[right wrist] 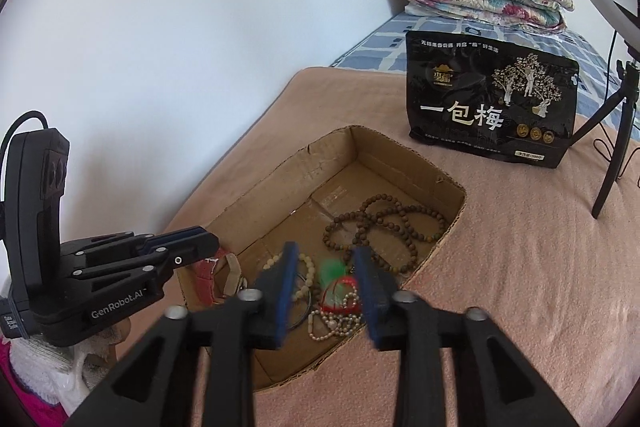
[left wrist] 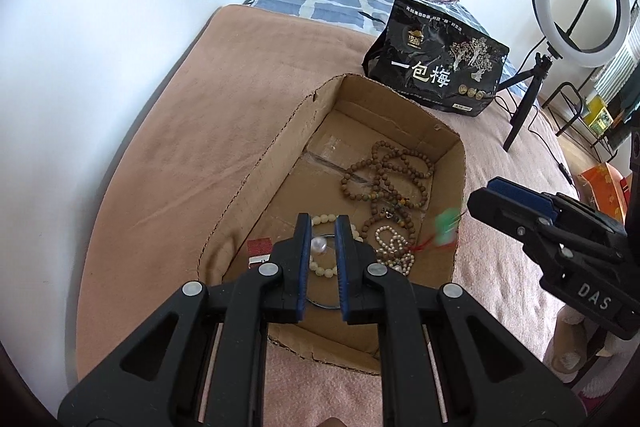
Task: Organize jewelry
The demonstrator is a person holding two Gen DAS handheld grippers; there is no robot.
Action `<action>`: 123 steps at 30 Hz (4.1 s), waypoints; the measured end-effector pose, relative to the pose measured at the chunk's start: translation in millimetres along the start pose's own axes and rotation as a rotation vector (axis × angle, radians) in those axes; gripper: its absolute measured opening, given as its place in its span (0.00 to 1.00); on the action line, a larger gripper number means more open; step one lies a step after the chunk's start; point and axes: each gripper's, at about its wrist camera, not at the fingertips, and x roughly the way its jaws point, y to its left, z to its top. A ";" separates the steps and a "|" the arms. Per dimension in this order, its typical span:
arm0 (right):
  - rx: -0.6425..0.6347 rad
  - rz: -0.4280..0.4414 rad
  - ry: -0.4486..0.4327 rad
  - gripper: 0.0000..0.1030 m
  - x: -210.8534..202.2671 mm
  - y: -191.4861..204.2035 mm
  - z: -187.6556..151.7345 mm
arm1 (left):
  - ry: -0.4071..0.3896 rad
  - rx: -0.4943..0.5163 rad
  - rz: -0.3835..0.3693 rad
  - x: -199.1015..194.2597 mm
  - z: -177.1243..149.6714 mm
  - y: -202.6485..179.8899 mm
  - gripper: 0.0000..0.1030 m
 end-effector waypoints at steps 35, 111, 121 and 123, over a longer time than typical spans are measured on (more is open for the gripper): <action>-0.051 -0.131 -0.159 0.71 -134.2 4.6 -43.7 | -0.302 0.168 0.097 -130.9 -56.9 -62.2 0.30; -0.067 -0.368 -0.262 1.00 -181.5 -27.1 -101.2 | -0.407 0.203 0.213 -161.9 -101.6 -101.6 1.00; -0.083 -0.366 -0.247 1.00 -177.9 -25.2 -104.2 | -0.447 0.221 0.259 -167.3 -107.7 -105.4 1.00; -0.083 -0.364 -0.247 1.00 -177.8 -25.3 -104.3 | -0.459 0.225 0.272 -168.1 -108.8 -105.8 1.00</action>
